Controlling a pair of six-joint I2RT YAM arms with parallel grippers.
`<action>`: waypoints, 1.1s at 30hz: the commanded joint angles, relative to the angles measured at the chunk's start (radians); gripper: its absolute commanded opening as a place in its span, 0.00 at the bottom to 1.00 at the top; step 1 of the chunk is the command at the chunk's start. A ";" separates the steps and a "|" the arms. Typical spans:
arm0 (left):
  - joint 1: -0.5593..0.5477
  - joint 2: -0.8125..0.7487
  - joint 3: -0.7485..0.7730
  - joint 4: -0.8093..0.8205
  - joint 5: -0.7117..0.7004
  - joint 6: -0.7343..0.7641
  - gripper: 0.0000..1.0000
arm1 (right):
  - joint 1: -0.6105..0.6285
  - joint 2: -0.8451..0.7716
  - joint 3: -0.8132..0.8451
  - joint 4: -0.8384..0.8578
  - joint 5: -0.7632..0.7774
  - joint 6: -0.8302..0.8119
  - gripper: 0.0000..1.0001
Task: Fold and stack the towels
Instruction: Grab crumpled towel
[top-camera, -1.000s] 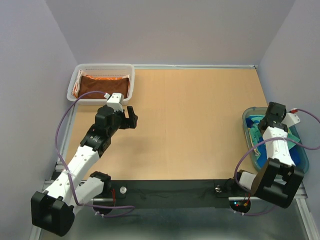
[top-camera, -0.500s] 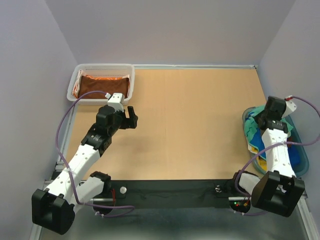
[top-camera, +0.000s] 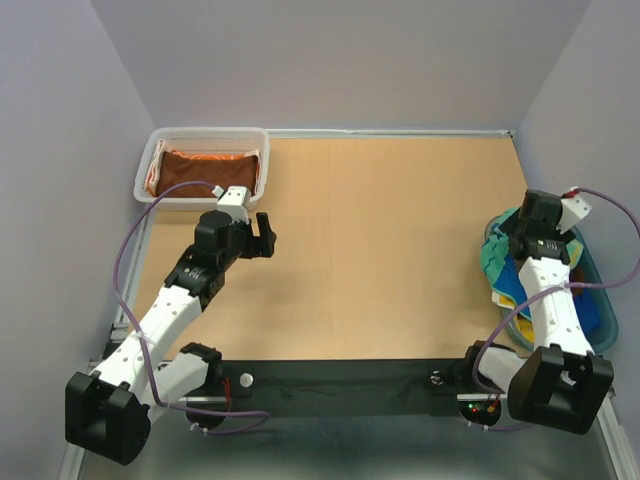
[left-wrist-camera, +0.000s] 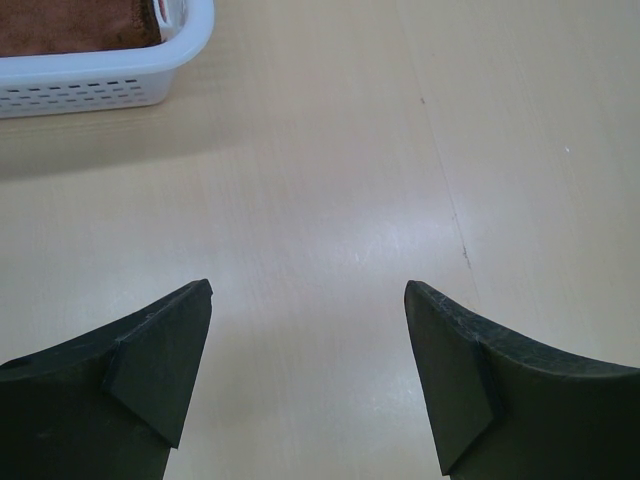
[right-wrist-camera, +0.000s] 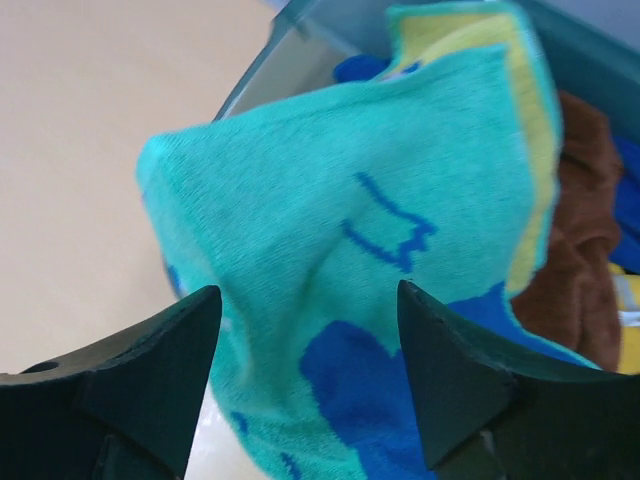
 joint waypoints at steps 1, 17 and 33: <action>-0.007 -0.005 0.017 0.043 -0.009 0.012 0.89 | -0.043 -0.015 -0.014 0.035 0.202 0.053 0.78; -0.029 -0.026 0.020 0.040 0.017 0.009 0.88 | -0.264 0.058 -0.113 0.119 -0.115 0.237 0.72; -0.029 -0.012 0.023 0.040 0.023 0.009 0.88 | -0.262 -0.069 -0.062 0.084 -0.105 0.191 0.04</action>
